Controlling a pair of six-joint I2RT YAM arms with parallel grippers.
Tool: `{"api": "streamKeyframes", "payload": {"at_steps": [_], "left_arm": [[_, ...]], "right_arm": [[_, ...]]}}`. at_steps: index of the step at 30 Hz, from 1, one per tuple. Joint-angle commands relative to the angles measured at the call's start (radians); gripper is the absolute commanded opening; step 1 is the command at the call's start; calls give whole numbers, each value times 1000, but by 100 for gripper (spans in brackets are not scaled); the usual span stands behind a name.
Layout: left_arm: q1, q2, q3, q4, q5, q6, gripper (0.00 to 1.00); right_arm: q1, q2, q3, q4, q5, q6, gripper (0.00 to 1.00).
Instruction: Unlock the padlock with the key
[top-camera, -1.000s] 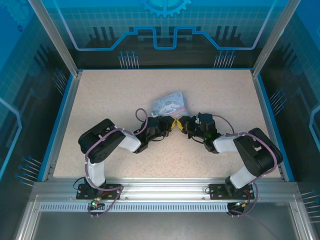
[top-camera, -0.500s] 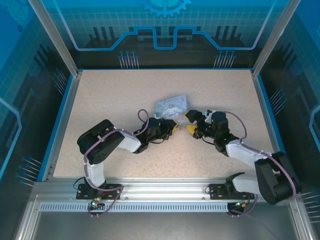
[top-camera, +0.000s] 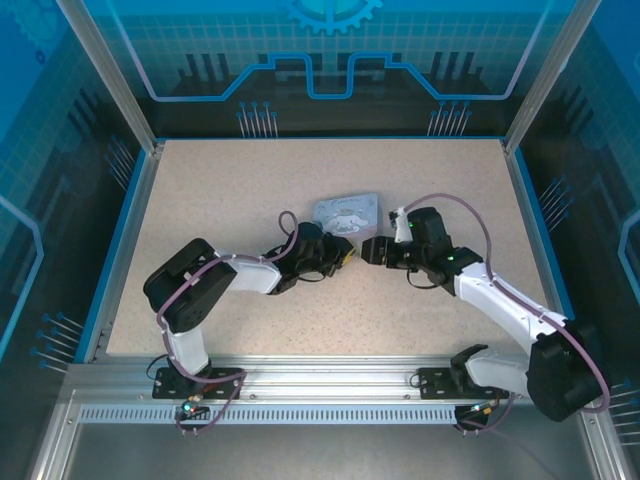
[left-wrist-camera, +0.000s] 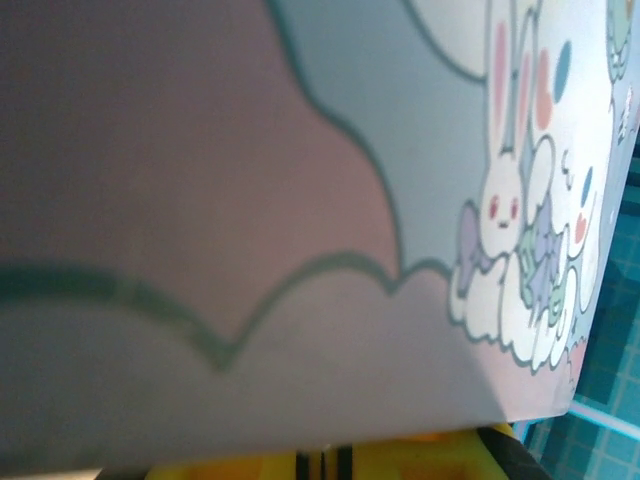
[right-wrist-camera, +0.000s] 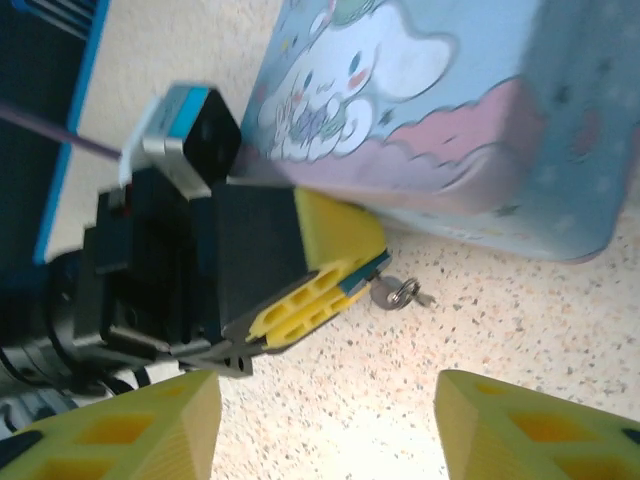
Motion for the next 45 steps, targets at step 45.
{"api": "streamKeyframes", "payload": {"at_steps": [45], "left_arm": [[25,-17,145,-296,148,93,0]], "right_arm": [[108,312,119,62,168,-325,35]]}}
